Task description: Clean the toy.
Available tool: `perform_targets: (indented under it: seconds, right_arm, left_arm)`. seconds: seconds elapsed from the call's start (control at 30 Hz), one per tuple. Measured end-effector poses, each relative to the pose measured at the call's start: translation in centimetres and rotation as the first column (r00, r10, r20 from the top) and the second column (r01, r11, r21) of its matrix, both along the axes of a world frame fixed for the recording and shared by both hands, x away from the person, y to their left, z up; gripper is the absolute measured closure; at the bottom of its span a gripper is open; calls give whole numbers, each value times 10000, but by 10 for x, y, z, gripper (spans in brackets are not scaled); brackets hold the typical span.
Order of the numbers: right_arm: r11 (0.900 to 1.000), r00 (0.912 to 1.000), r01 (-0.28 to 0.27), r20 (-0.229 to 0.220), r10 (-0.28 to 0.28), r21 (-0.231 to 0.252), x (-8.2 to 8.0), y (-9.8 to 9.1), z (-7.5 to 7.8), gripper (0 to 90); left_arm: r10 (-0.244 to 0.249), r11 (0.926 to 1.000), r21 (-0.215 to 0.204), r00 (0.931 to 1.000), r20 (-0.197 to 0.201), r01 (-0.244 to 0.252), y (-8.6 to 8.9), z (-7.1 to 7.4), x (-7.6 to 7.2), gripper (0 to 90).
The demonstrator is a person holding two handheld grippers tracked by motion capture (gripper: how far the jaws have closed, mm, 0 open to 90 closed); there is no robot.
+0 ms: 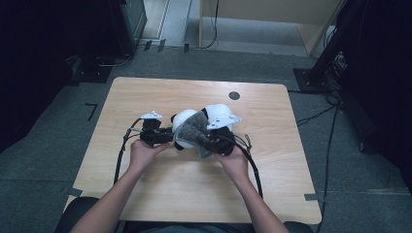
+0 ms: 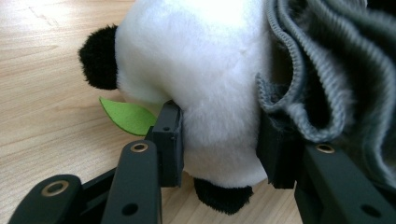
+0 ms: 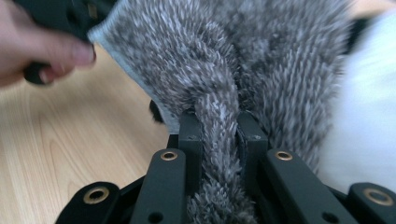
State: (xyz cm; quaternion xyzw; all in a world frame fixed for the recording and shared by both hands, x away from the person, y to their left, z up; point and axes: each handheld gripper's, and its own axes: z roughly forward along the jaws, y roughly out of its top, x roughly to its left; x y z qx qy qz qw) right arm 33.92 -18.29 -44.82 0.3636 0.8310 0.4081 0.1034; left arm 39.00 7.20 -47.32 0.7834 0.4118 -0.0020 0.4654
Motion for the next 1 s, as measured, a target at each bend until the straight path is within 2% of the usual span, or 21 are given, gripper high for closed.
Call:
perform_targets:
  seconds: [0.1,0.2,0.27,0.53,0.6,0.7,0.87,1.0]
  right_arm:
    - [9998,9999,-110,-19,110,145,0,3,-10,773]
    - [9991,9995,-184,-244,193,378,2,1,-14,773]
    - [9990,9992,-270,-284,279,347,2,0,-17,774]
    - [9979,9970,-396,-681,361,-510,1,-7,-30,774]
    - [9952,9969,-380,-724,315,-903,0,-9,-31,774]
    - [9926,9964,-338,-810,244,-1167,-2,-13,-30,774]
    - [9917,9941,-159,-1087,19,-1278,-1,-26,-29,772]
    - [9923,9934,82,-1124,-222,-1240,-3,-37,-21,771]
  left_arm:
    - [-2,9999,104,10000,-15,2,0,-1,0,572]
    - [-1,9999,134,10000,-8,1,0,-1,0,573]
    - [-6,9999,141,10000,-1,6,0,-1,0,573]
    - [-52,9999,153,10000,31,52,1,-1,0,572]
    - [-71,9998,159,10000,25,71,1,-1,0,571]
    - [-66,9999,151,10000,46,66,1,-1,0,571]
    - [-54,10000,26,10000,-1,54,1,-1,0,572]
    - [-21,10000,-93,10000,-45,21,1,-2,1,572]
